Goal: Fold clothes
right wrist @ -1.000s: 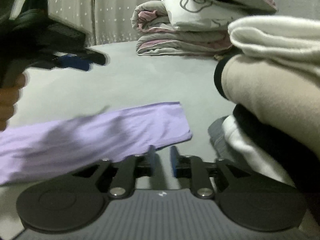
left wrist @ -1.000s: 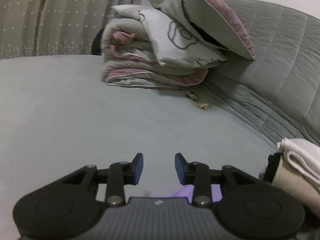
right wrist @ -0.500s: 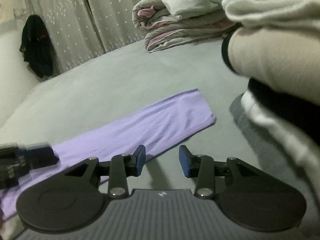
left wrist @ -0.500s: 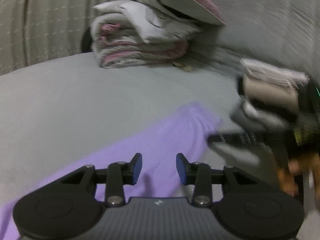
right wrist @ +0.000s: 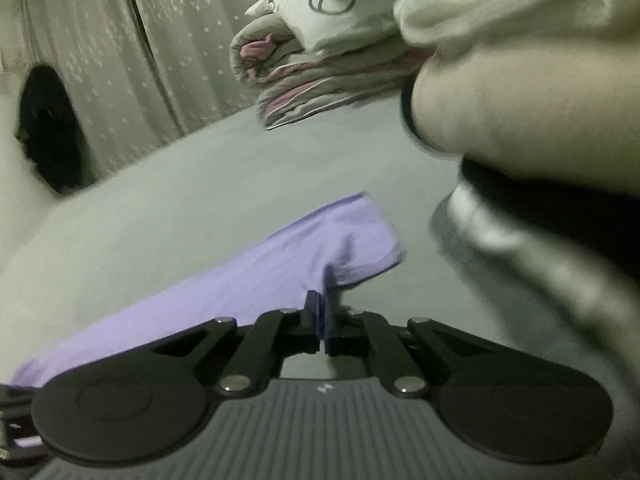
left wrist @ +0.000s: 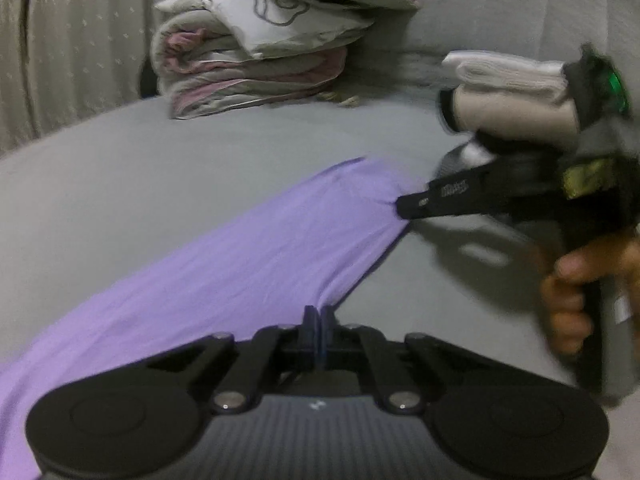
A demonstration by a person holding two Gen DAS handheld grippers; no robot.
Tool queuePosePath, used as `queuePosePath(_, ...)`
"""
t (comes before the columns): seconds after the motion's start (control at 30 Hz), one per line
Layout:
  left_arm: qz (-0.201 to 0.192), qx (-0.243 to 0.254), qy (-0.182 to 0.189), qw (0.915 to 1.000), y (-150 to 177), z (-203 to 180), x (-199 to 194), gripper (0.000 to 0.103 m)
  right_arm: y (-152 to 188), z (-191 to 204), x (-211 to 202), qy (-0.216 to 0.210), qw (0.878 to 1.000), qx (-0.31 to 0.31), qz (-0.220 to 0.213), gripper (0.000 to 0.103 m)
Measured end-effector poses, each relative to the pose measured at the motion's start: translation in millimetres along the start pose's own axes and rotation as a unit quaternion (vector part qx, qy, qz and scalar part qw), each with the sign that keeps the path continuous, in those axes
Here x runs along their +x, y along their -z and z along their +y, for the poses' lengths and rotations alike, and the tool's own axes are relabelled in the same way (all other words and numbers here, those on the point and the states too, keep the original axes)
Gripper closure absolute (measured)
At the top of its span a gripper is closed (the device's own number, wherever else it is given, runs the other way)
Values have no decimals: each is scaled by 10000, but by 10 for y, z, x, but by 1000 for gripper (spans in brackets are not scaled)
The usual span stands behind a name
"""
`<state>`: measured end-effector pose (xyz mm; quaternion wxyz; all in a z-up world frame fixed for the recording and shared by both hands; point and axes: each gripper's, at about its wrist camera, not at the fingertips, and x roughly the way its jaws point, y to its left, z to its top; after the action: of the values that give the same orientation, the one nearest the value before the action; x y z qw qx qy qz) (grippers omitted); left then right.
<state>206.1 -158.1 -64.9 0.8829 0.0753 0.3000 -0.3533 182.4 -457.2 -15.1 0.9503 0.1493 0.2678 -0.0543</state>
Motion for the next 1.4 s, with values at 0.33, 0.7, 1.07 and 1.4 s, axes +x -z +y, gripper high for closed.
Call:
queuePosePath(0.33, 79, -244, 408, 9988, 24, -17, -26, 79, 62, -10, 13, 499, 9980, -374, 137, 101)
queuePosePath(0.7, 6, 48, 438, 9990, -85, -205, 139, 56, 13, -269, -32, 127, 9990, 406, -104, 72)
queuePosePath(1.07, -35, 326, 327, 9989, -121, -384, 292, 55, -3, -183, 95, 365, 9984, 230, -360, 73)
queuePosePath(1.4, -53, 158, 375, 9992, -142, -384, 280, 70, -20, -128, 156, 620, 9973, -118, -386, 103)
